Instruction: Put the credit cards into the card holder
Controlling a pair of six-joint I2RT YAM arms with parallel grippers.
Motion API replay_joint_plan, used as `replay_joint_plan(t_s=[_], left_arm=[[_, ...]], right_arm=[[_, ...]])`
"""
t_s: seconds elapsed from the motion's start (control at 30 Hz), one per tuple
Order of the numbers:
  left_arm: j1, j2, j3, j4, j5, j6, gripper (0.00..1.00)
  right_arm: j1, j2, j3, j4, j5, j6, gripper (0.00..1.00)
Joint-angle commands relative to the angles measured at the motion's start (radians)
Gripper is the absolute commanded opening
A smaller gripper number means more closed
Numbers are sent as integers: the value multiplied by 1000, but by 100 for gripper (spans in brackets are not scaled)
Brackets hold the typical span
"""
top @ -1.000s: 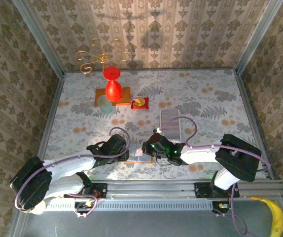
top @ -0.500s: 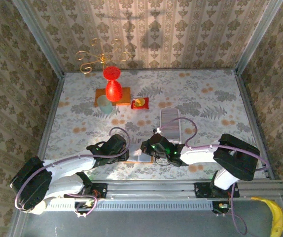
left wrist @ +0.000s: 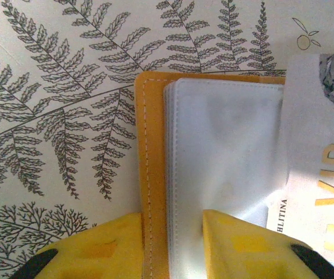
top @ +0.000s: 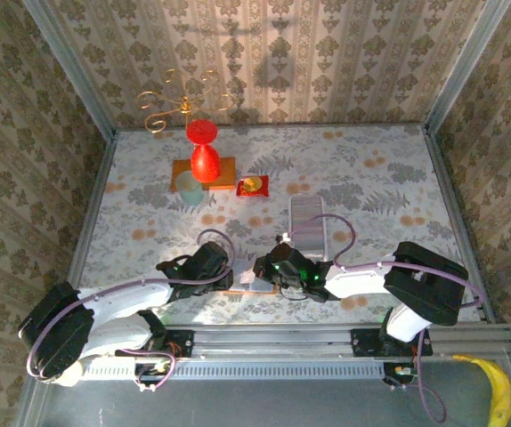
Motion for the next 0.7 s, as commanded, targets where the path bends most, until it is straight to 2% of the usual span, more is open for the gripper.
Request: replay_joint_plan(t_s=[0.0,0.23,0.47,0.67], left_arm=[[-11,18,-31,-37,4,-10,30],[-11,18,-30,-37,4,-12,30],[-12,21,-30,-32,7,-13,30],[-15,25,-28,-30,7,-14,30]], right_arm=[[10,-11,-27,-27,-5,16,0],[10,-31,-42,-47,-5,9,0],[9,-64,-60,-41,62,-11,0],[-8,-66,-89,95,80,-16,0]])
